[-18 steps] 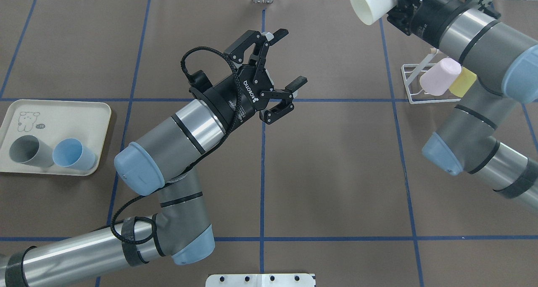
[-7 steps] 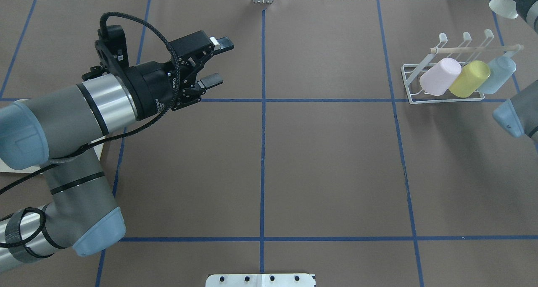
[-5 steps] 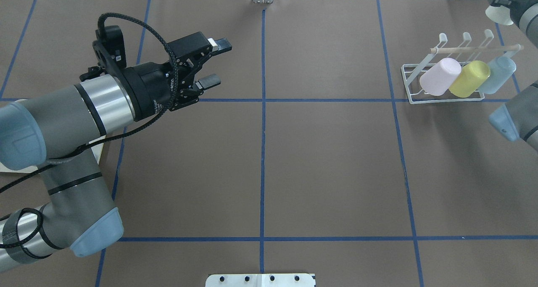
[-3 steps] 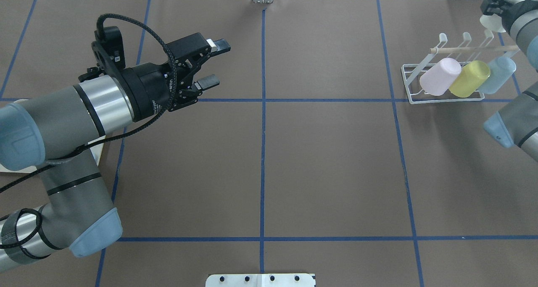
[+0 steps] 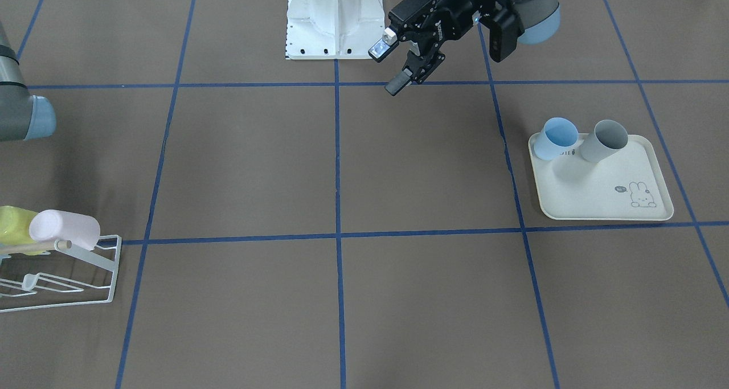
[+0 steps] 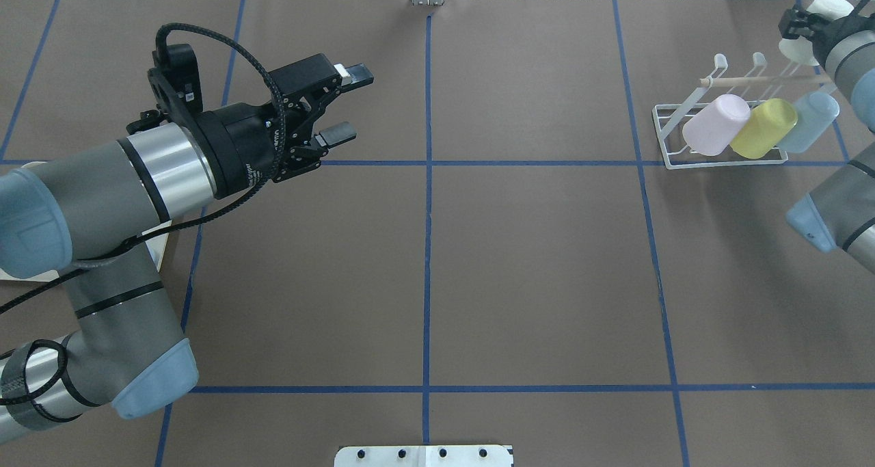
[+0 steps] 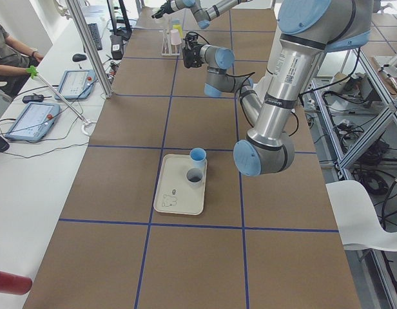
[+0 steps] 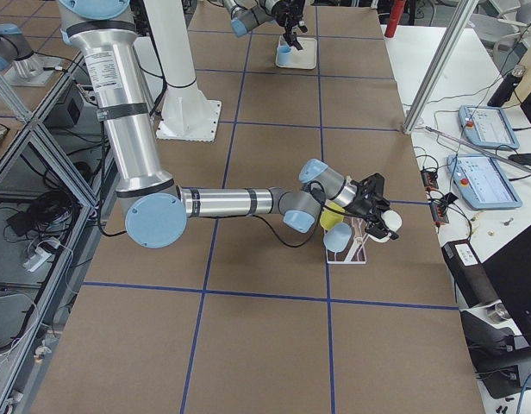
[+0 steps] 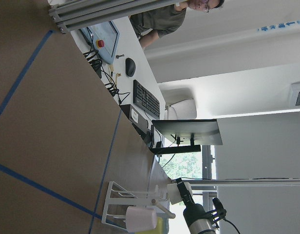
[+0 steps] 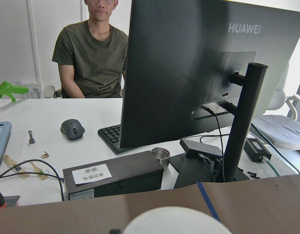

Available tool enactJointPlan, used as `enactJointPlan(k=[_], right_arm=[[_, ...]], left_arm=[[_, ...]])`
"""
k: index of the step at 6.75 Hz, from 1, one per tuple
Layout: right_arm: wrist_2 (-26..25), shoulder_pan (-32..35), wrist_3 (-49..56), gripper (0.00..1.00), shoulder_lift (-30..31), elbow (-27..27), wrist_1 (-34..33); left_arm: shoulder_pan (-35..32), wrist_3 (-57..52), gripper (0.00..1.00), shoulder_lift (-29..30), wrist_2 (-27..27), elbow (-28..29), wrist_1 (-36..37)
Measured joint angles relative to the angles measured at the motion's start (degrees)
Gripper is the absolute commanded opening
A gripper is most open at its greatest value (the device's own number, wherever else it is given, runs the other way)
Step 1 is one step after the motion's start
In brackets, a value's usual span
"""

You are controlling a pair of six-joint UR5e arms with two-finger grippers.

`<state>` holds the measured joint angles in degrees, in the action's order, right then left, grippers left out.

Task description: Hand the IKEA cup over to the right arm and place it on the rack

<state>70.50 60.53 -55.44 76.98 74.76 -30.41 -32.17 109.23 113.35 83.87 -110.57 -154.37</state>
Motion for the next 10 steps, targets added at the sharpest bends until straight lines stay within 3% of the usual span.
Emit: enactJointPlan(k=[1, 2, 7, 9, 10], right_arm=[[-0.4, -0.5, 0.0, 0.23, 0.2, 0.0, 0.0], [-0.7, -0.9, 0.0, 0.99, 0.3, 0.0, 0.0], [0.5, -0.8, 6.5, 1.0, 1.3, 0.9, 3.0], [8.1, 2.4, 6.7, 1.0, 1.2, 3.4, 4.2], [14.1, 5.1, 6.3, 1.0, 1.1, 5.3, 4.0]], left_arm=[[0.0, 0.1, 1.0, 0.0, 0.0, 0.0, 0.0], [0.0, 0.2, 1.0, 0.0, 0.1, 0.0, 0.0], [-0.1, 0.1, 1.0, 0.0, 0.1, -0.3, 0.1], [-1.2, -0.5, 1.0, -1.1, 1.2, -1.0, 0.9], [-3.6, -1.4, 1.0, -1.6, 4.6, -1.3, 2.4]])
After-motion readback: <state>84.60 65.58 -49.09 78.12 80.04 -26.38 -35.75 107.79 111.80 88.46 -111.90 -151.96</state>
